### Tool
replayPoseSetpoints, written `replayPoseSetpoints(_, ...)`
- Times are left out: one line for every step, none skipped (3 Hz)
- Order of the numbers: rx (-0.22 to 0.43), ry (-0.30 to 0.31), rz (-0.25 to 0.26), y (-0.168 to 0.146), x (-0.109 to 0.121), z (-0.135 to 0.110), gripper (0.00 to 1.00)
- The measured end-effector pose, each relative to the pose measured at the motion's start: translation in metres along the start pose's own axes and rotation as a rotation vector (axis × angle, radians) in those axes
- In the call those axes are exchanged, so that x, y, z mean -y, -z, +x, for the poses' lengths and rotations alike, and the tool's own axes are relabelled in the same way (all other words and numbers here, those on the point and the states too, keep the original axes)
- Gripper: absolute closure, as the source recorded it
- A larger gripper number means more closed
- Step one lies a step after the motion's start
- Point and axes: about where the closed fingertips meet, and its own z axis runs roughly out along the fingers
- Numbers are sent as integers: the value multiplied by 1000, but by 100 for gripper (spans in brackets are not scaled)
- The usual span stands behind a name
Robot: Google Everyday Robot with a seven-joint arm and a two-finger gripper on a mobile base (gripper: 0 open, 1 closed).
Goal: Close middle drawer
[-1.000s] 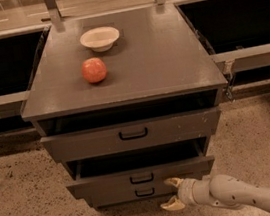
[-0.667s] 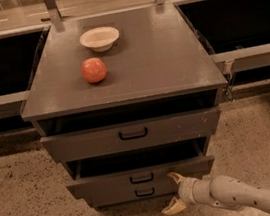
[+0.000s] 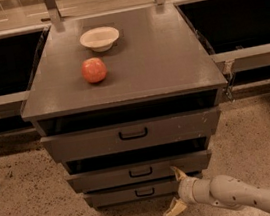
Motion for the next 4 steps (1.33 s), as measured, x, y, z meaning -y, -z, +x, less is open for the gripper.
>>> replayPoseSetpoints(0,8,-19,-2,-1,-2,0)
replayPoseSetpoints(7,41,-20,-1,11,-14,18)
replayPoseSetpoints(17,57,8,-2,24,-21,15)
replayPoseSetpoints(20,55,43,-6,31,-18,0)
